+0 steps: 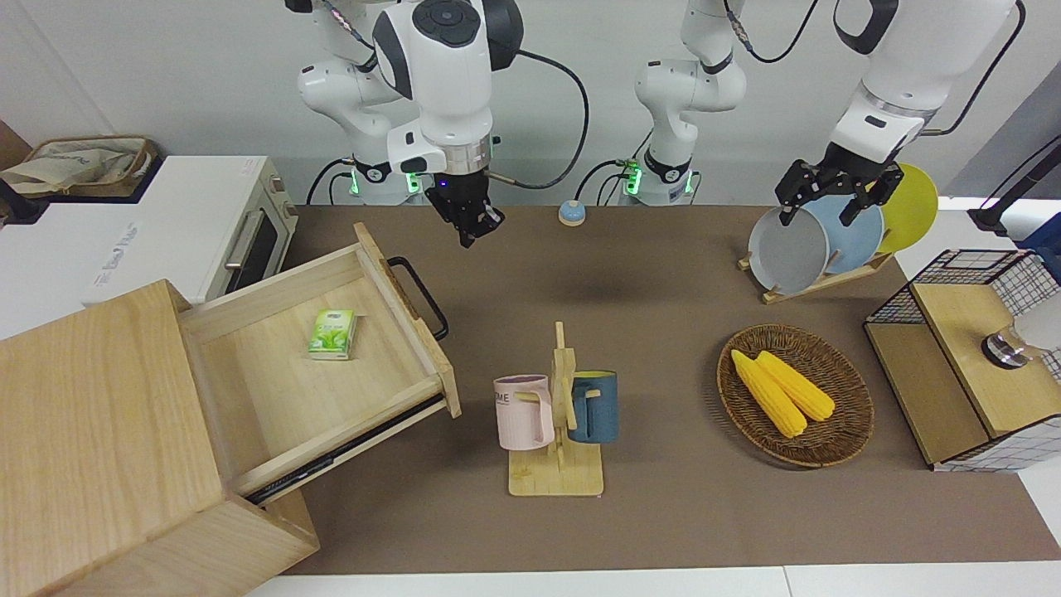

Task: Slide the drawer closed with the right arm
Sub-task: 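Push the drawer front with the right arm away from the robot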

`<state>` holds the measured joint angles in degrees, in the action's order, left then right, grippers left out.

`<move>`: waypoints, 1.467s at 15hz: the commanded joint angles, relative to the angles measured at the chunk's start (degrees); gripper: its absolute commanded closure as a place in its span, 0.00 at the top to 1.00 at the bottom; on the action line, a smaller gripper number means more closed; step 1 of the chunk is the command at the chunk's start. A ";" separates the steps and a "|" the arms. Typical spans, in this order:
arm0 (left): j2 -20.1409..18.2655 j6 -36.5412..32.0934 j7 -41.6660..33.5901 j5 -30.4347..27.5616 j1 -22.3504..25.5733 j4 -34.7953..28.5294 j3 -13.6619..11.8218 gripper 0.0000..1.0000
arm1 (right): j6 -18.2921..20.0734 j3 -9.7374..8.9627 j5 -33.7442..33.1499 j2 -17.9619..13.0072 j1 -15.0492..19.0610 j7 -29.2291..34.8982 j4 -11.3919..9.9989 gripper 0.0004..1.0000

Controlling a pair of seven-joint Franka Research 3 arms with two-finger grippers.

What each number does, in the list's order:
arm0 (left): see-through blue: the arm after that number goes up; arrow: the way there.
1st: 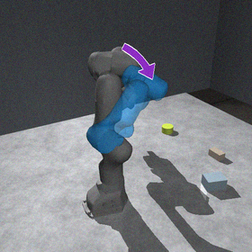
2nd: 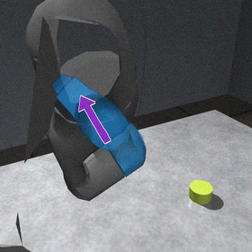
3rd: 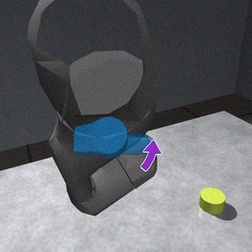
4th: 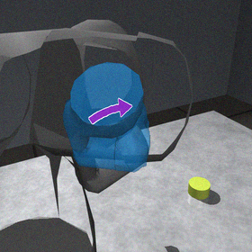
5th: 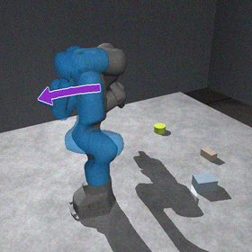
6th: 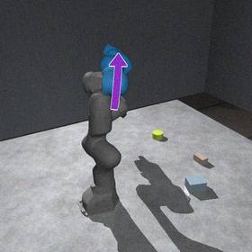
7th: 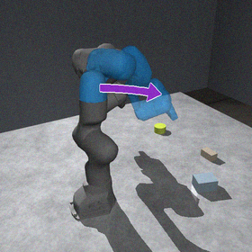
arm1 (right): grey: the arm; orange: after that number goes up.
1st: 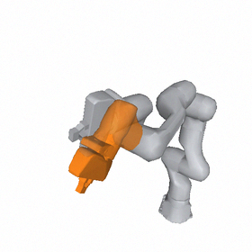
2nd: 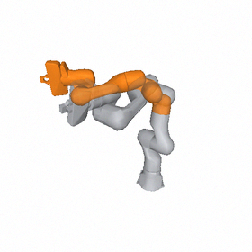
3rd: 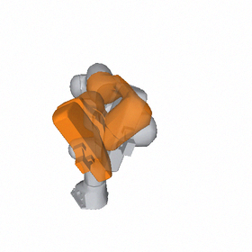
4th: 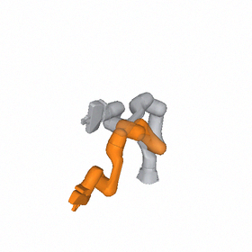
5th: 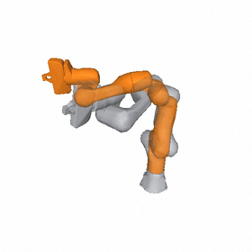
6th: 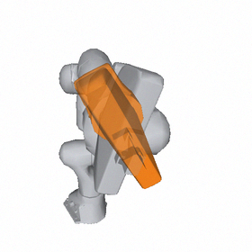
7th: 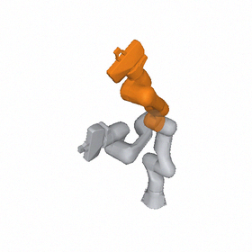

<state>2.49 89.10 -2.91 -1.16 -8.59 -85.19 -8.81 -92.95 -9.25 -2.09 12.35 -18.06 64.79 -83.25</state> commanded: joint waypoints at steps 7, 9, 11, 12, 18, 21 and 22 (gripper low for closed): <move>0.76 0.02 -0.43 0.72 -0.99 1.17 -0.95 1.00 | -4.96 0.47 -0.81 6.63 0.48 13.69 1.16 0.00; 0.76 0.02 -0.43 0.72 -0.99 1.17 -0.95 1.00 | -6.80 0.55 -0.46 7.07 0.83 15.01 1.16 0.00; 0.76 0.02 -0.43 0.72 -0.99 1.17 -0.95 1.00 | -7.86 0.55 -0.37 7.59 0.92 16.15 1.16 0.00; 0.76 0.02 -0.43 0.72 -0.99 1.17 -0.95 1.00 | -7.95 0.55 -0.46 8.12 0.92 16.16 1.07 0.00; 0.76 0.02 -0.43 0.72 -0.99 1.17 -0.95 1.00 | -12.25 0.73 -0.90 9.62 3.03 15.28 1.07 0.00; 0.76 0.02 -0.43 0.72 -0.99 1.17 -0.95 1.00 | -12.78 0.73 -0.81 10.41 4.61 15.19 1.07 0.00; 0.76 0.02 -0.43 0.72 -0.99 1.17 -0.95 1.00 | -13.92 0.73 -0.90 10.76 4.70 15.28 1.07 0.00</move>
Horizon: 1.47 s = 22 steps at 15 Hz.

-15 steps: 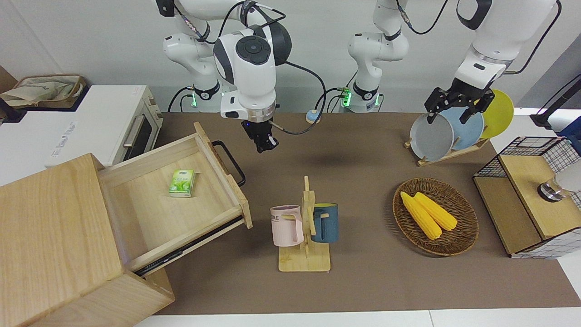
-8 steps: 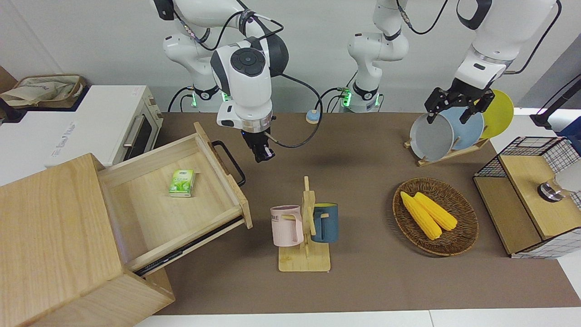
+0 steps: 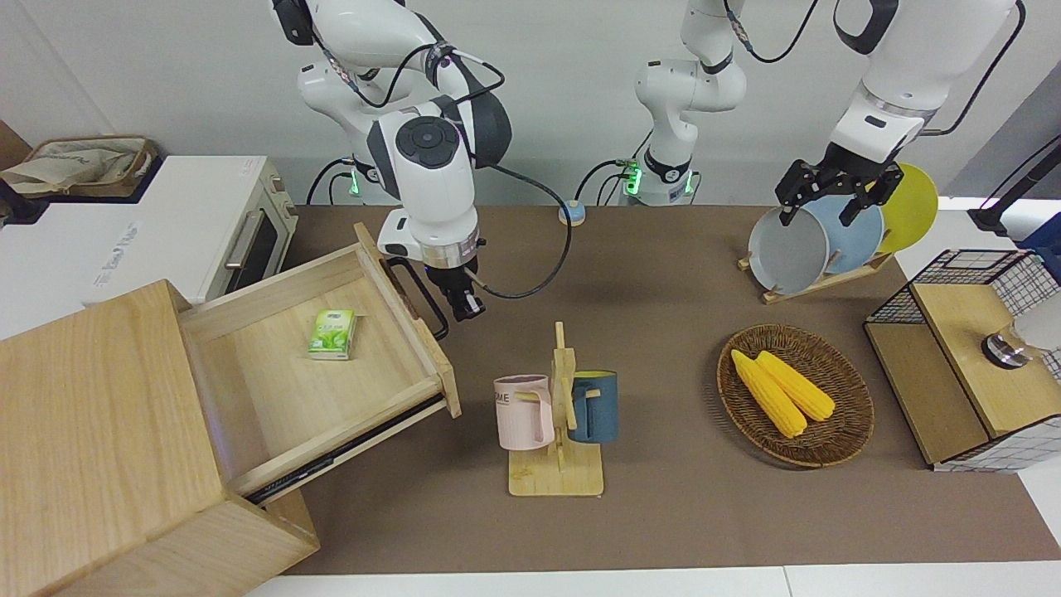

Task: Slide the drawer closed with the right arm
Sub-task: 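Push the drawer front with the right arm away from the robot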

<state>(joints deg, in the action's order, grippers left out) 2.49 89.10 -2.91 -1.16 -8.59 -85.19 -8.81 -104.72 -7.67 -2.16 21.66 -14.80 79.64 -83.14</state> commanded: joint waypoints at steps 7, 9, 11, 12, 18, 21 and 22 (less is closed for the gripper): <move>0.76 0.02 -0.43 0.72 -0.99 1.17 -0.95 1.00 | -2.94 -0.59 -0.91 2.60 4.60 -3.17 1.57 0.00; 0.76 0.02 -0.43 0.72 -0.99 1.17 -0.95 1.00 | -2.85 -0.59 -0.83 2.95 6.18 -5.19 2.36 0.00; 0.76 0.02 -0.43 0.63 -0.99 1.17 -0.95 1.00 | -2.85 -0.59 -0.83 3.47 7.15 -5.64 3.42 0.00; 0.76 0.02 -0.43 0.71 -0.99 1.17 -0.95 1.00 | -2.85 -0.68 -0.83 3.47 8.11 -5.81 3.60 0.00; 0.76 0.02 -0.43 0.72 -0.99 1.17 -0.95 1.00 | -2.85 -0.50 -0.56 3.47 11.37 -10.82 4.21 0.00; 0.76 0.02 -0.43 0.72 -0.99 1.17 -0.95 1.00 | -2.85 -0.59 -0.56 3.74 13.03 -13.01 4.65 0.00; 0.76 0.02 -0.43 0.72 -0.99 1.17 -0.95 1.00 | -2.77 -0.50 -0.56 3.83 13.74 -14.68 4.65 0.00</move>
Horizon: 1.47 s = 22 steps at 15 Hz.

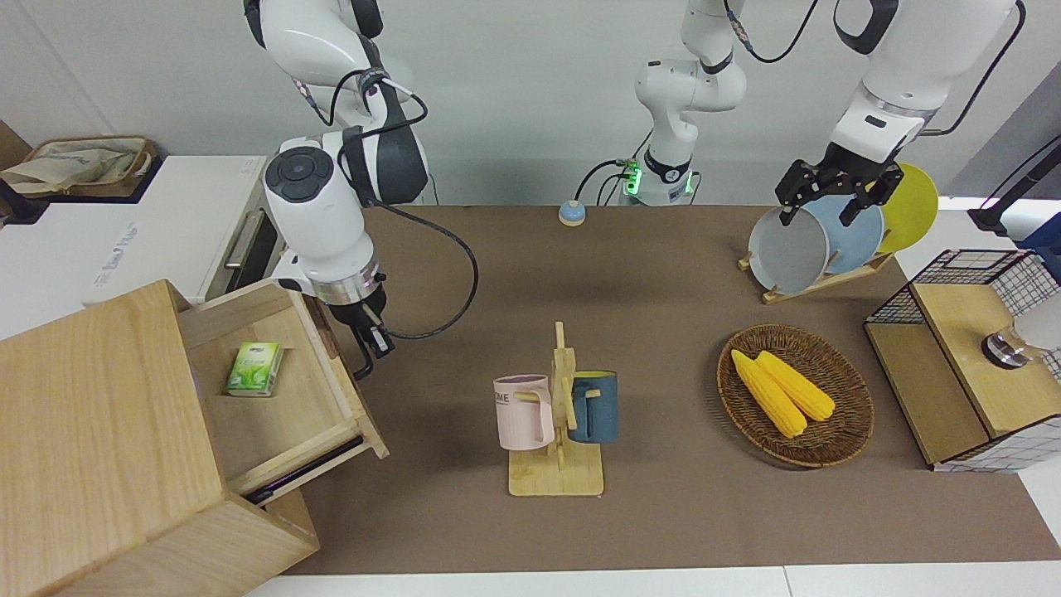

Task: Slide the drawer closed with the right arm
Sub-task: 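Press the right gripper against the drawer front until fully shut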

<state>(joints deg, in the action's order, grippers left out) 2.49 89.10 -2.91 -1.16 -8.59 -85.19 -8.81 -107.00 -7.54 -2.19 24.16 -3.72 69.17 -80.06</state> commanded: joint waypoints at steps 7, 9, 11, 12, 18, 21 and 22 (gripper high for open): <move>0.76 0.02 -0.43 0.72 -0.99 1.17 -0.95 1.00 | -0.58 -0.72 -0.36 1.59 6.26 -8.34 1.75 0.00; 0.76 0.02 -0.43 0.72 -0.99 1.17 -0.95 1.00 | -0.58 -0.72 -0.36 1.59 6.80 -9.22 2.28 0.00; 0.76 0.02 -0.43 0.72 -0.99 1.17 -0.95 1.00 | -0.58 -0.72 -0.36 1.68 7.58 -9.40 2.54 0.00; 0.76 0.02 -0.43 0.72 -0.99 1.17 -0.95 1.00 | -0.67 -0.81 -0.27 1.68 8.11 -9.49 2.63 0.00; 0.76 0.02 -0.43 0.71 -0.99 1.17 -0.95 1.00 | -1.54 -1.16 -0.27 2.29 10.57 -9.58 3.42 0.00; 0.76 0.02 -0.43 0.72 -0.99 1.17 -0.95 1.00 | -3.30 -1.34 0.25 2.21 11.80 -11.85 3.59 0.00; 0.76 0.02 -0.43 0.63 -0.99 1.17 -0.95 1.00 | -4.61 -1.34 1.21 2.21 12.24 -13.95 3.77 0.00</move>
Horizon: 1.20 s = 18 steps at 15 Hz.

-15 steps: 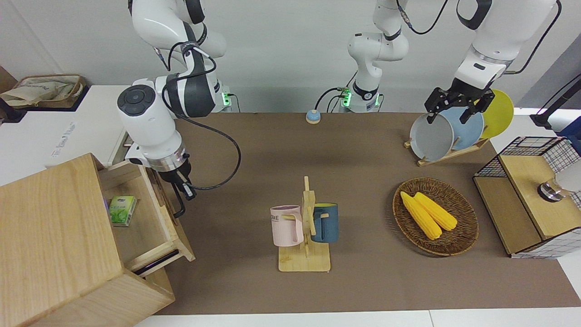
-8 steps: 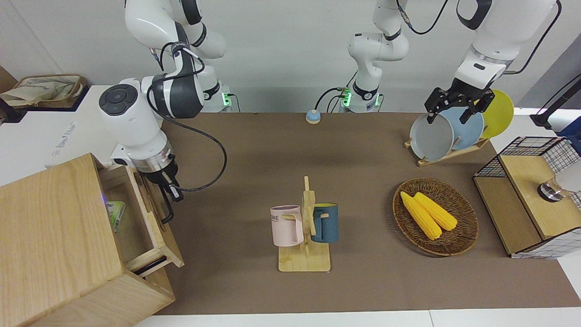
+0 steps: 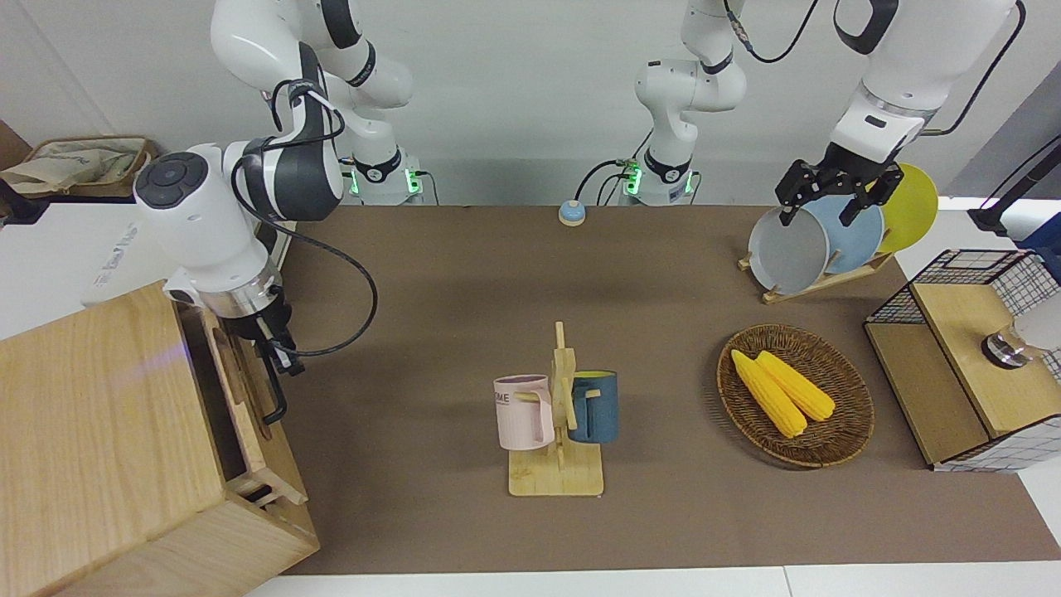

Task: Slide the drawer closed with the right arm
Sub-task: 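Press the right gripper against the drawer front until fully shut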

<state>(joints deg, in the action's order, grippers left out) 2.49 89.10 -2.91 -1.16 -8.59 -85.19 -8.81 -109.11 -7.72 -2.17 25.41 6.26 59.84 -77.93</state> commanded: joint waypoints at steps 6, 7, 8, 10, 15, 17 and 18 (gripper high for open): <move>0.76 0.02 -0.43 0.72 -0.99 1.17 -0.95 1.00 | -3.03 -1.07 1.56 0.95 3.49 -7.19 1.99 0.00; 0.76 0.02 -0.43 0.72 -0.99 1.17 -0.95 1.00 | -3.03 -1.07 1.47 0.95 3.58 -8.16 1.99 0.00; 0.76 0.02 -0.43 0.72 -0.99 1.17 -0.95 1.00 | -3.03 -0.98 1.47 0.95 3.84 -9.30 1.99 0.00; 0.76 0.02 -0.43 0.72 -0.99 1.17 -0.95 1.00 | -3.03 -0.98 1.30 1.04 4.37 -11.76 1.99 0.00; 0.76 0.02 -0.43 0.63 -0.99 1.17 -0.95 1.00 | -3.03 -0.89 1.30 1.04 5.16 -13.70 1.99 0.00; 0.76 0.02 -0.43 0.72 -0.99 1.17 -0.95 1.00 | -3.03 -0.89 1.30 1.04 5.16 -13.70 1.99 0.00; 0.76 0.02 -0.43 0.72 -0.99 1.17 -0.95 1.00 | -3.03 -0.89 1.30 1.04 5.16 -13.70 1.99 0.00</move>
<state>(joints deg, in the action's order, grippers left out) 2.49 89.10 -2.91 -1.16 -8.59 -85.19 -8.81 -111.15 -8.53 -1.05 25.43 9.26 49.12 -77.28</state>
